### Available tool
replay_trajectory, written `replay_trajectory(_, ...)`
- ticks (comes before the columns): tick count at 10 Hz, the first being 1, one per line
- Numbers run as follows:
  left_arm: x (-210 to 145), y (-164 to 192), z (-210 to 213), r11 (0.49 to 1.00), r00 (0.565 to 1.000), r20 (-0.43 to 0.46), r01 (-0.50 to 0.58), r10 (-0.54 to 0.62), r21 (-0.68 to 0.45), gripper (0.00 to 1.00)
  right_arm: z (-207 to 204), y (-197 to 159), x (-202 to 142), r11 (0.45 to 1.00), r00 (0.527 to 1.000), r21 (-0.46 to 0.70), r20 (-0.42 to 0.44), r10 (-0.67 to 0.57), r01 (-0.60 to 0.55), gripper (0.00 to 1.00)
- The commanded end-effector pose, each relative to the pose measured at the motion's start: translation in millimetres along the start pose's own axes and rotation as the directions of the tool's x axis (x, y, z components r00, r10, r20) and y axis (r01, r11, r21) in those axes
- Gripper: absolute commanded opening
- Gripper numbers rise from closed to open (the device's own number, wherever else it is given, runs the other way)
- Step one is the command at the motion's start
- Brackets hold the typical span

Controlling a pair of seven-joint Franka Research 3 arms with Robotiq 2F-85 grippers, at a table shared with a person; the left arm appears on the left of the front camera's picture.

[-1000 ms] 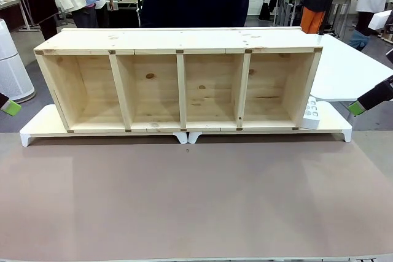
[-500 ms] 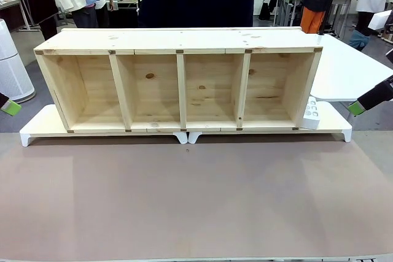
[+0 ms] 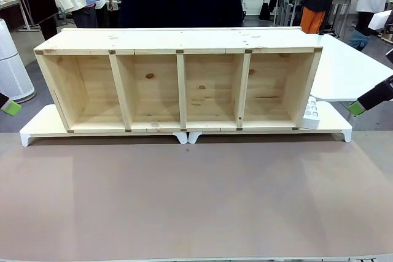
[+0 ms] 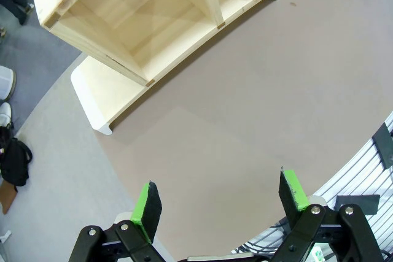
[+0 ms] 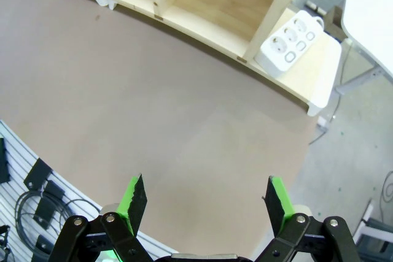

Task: Perform cable management.
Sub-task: When the cord part of the Power Cable appears at the lower middle area of the table and stops, grasp the cord part of the Power Cable.

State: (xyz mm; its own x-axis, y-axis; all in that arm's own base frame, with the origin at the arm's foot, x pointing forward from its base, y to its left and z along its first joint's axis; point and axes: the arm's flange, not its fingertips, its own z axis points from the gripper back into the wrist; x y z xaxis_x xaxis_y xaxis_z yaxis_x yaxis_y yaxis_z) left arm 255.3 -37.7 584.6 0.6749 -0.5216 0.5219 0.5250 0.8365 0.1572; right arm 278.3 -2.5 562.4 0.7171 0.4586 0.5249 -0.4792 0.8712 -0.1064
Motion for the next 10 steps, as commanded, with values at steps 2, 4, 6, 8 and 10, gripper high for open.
replay_trajectory(2,2.7,0.9,-0.9,1.0,1.0,0.011,0.007,-0.007,0.004,1.0,-2.3,-1.1,1.4,1.0,1.0,-0.002,0.002,-0.005,0.005,1.0)
replay_trajectory(4,2.7,0.9,-0.9,1.0,1.0,0.011,0.007,-0.007,0.004,1.0,-2.3,-1.1,1.4,1.0,1.0,-0.002,0.002,-0.005,0.005,1.0)
replay_trajectory(6,2.7,0.9,-0.9,1.0,1.0,0.011,0.007,-0.007,0.004,1.0,-2.3,-1.1,1.4,1.0,1.0,-0.002,0.002,-0.005,0.005,1.0)
replay_trajectory(8,2.7,0.9,-0.9,1.0,1.0,0.011,0.007,-0.007,0.004,1.0,-2.3,-1.1,1.4,1.0,1.0,-0.002,0.002,-0.005,0.005,1.0)
replay_trajectory(10,2.7,0.9,-0.9,1.0,1.0,0.011,0.007,-0.007,0.004,1.0,-2.3,-1.1,1.4,1.0,1.0,-0.002,0.002,-0.005,0.005,1.0)
